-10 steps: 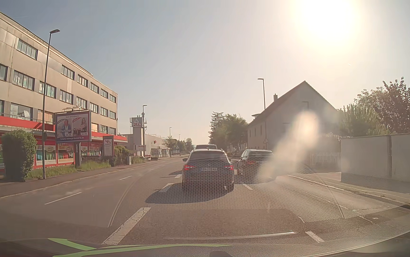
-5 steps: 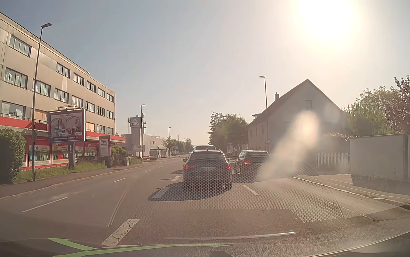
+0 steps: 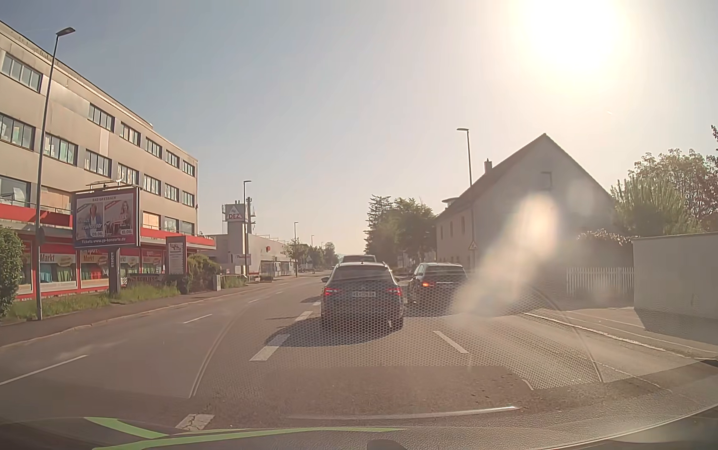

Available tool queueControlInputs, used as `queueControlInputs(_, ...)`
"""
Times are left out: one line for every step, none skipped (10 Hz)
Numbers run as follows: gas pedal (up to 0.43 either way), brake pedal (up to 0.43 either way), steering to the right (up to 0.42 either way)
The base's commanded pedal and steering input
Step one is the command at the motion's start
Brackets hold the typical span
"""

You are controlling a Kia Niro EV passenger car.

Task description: Follow the waypoints while adhering to traffic rules and regulations

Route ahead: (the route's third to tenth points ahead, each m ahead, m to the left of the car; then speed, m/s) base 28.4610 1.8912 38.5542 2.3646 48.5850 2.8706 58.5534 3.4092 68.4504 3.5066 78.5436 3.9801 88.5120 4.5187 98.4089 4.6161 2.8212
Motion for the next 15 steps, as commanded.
queueControlInputs(0.039,0.0,0.0)
queueControlInputs(0.039,0.0,-0.001)
queueControlInputs(0.047,0.0,-0.002)
queueControlInputs(0.047,0.0,-0.003)
queueControlInputs(0.047,0.0,-0.003)
queueControlInputs(0.047,0.0,-0.003)
queueControlInputs(0.047,0.0,-0.003)
queueControlInputs(0.047,0.0,-0.003)
queueControlInputs(0.047,0.0,-0.003)
queueControlInputs(0.047,0.0,-0.003)
queueControlInputs(0.047,0.0,-0.003)
queueControlInputs(0.047,0.0,-0.002)
queueControlInputs(0.047,0.0,-0.002)
queueControlInputs(0.047,0.0,-0.002)
queueControlInputs(0.047,0.0,-0.002)
